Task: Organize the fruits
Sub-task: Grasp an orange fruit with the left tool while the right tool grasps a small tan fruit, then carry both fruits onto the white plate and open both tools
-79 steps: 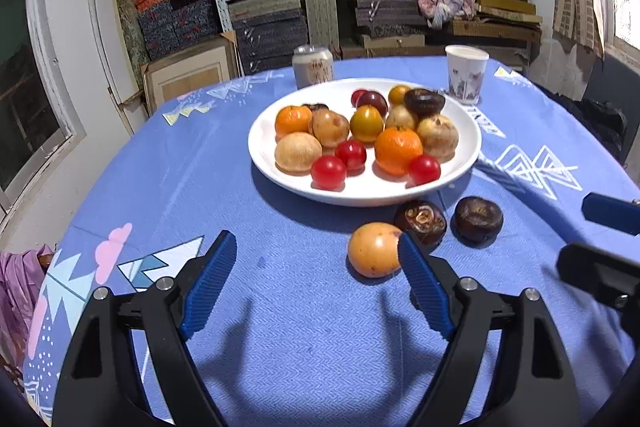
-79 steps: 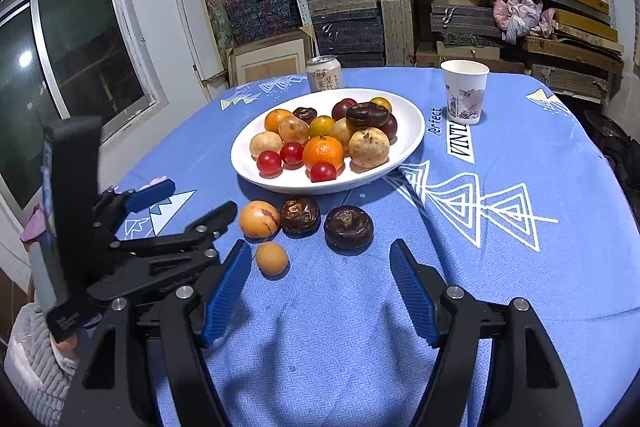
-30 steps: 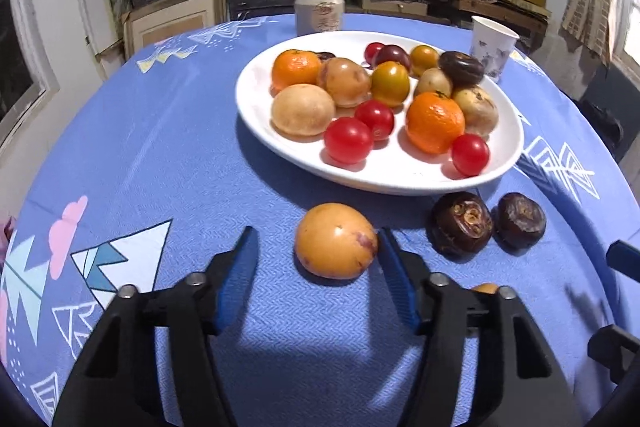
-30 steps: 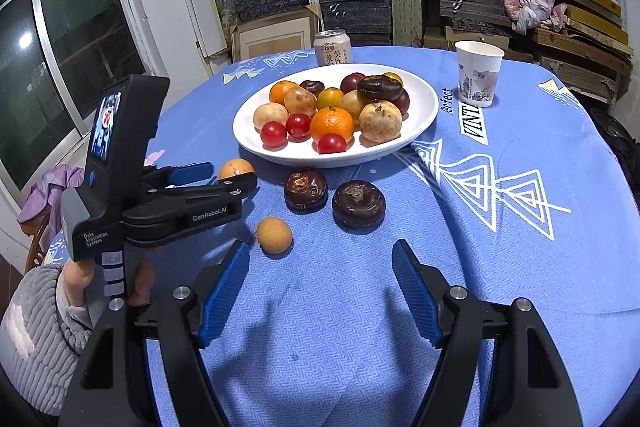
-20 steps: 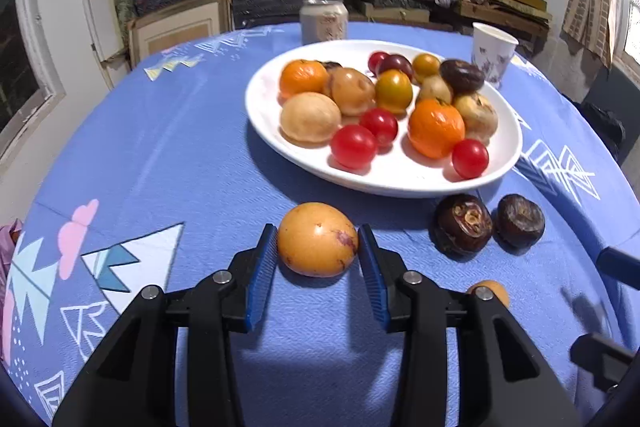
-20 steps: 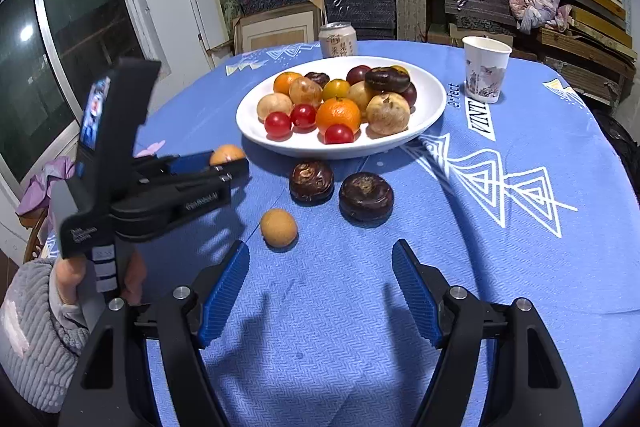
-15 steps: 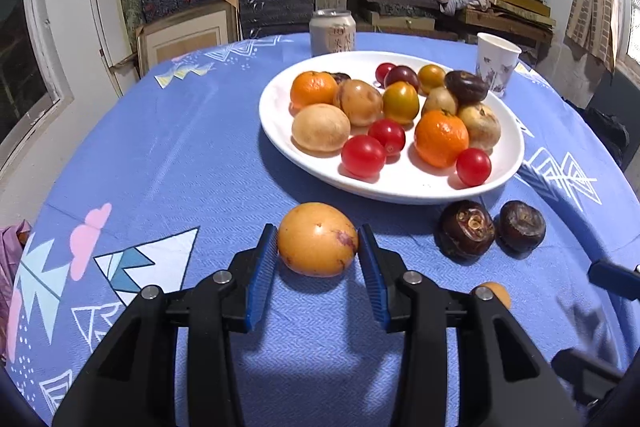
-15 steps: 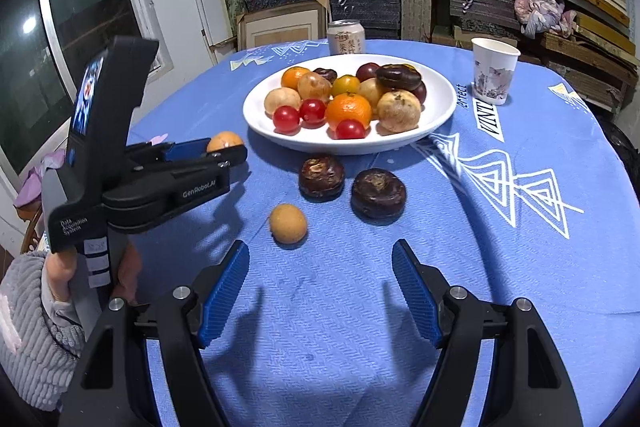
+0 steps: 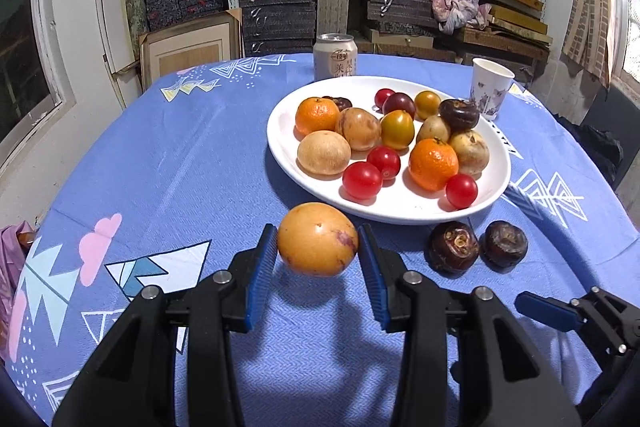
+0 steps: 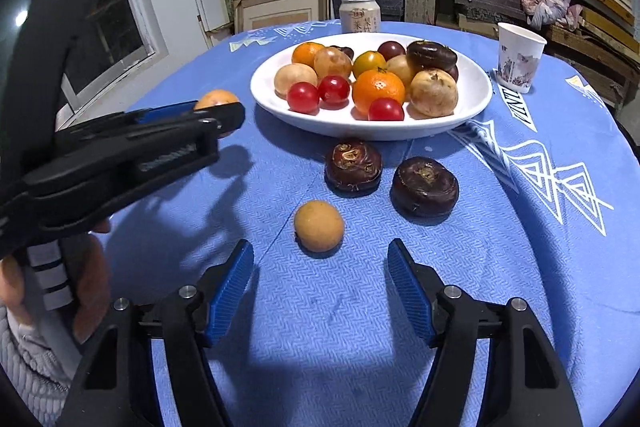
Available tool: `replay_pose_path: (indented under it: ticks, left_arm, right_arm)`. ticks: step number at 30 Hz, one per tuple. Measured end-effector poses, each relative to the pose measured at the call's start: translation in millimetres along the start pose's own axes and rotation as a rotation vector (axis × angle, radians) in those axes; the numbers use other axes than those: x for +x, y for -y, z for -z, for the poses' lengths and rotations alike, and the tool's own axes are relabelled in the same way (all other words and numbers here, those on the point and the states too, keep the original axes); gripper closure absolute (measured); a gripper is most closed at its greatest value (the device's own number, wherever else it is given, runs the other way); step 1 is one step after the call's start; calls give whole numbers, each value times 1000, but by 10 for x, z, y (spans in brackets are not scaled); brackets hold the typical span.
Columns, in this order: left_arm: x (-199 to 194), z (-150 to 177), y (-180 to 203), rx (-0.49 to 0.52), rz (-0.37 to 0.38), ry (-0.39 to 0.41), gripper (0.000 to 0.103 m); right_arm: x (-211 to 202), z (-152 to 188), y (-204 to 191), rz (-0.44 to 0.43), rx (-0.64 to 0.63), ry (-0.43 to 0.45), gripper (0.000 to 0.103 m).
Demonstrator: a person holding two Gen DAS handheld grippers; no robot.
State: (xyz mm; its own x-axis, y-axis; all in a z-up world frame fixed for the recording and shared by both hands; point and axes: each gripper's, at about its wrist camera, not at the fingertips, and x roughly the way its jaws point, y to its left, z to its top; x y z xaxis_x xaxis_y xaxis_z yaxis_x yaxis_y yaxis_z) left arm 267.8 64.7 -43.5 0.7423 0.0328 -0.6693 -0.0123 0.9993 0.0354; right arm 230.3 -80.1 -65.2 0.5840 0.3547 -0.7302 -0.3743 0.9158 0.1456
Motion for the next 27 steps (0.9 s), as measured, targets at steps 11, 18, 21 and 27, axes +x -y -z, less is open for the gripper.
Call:
replay_pose_path:
  ticks: [11,18,21,27]
  left_arm:
    - [28,-6,-25,-13,10,-19,62]
    - [90,20,13,4,13,-37,62]
    - [132,51,36,17,11,-49,62]
    - [139,127,-49,-19,27,-99,62]
  right_arm:
    - [141,-73,22,-13,11,-32,61]
    - [233,-142,37,-19,23,-41,74]
    - [221,-135,47,-33,27,-41,74]
    - [37,22,75,-59,24,-34,75]
